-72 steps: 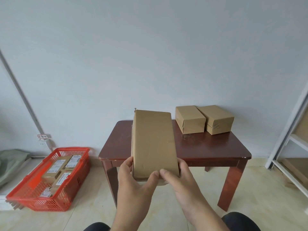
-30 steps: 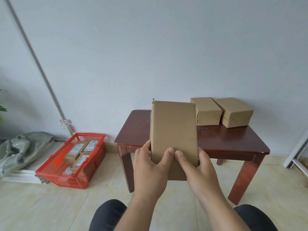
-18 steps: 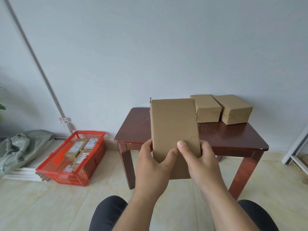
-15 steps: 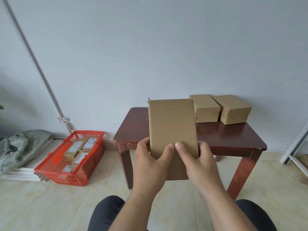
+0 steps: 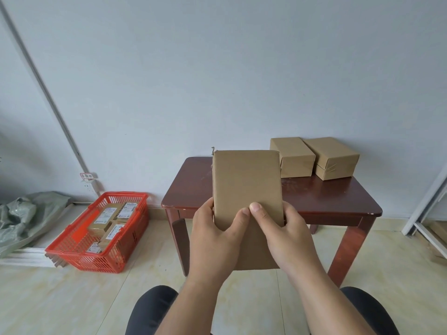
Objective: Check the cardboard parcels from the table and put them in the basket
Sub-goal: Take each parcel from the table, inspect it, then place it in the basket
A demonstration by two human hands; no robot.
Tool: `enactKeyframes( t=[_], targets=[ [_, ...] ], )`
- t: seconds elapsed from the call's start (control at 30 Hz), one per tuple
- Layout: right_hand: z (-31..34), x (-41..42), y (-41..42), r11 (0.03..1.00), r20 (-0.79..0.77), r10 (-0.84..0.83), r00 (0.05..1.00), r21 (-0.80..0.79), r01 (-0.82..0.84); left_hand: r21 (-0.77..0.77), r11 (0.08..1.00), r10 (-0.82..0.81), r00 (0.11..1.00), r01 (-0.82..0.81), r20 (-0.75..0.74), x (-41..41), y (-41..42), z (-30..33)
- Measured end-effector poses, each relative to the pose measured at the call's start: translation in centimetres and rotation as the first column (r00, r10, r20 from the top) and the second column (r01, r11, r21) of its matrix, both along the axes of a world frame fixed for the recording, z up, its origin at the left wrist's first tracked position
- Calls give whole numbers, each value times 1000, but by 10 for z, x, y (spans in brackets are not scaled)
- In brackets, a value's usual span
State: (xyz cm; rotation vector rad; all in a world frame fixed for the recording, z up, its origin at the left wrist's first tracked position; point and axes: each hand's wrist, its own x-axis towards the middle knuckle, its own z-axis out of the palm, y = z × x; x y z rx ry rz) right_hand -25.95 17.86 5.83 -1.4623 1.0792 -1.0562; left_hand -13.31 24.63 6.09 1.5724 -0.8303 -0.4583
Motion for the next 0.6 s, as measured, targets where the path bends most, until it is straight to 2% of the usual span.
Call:
enactKeyframes(
  t=[0.23, 0.43, 0.6],
  targets=[
    [-2, 0, 9, 1000, 31, 1, 1000, 11, -1, 33, 999, 34, 999, -33, -41, 2, 0, 3],
    [8, -1, 6, 997, -19, -68, 997, 39, 69, 19, 1000, -6, 999, 7, -50, -6, 5, -1],
    [8, -3, 10, 998, -9, -64, 998, 13, 65, 9, 998, -59, 997, 60, -51, -5, 8, 8]
  ],
)
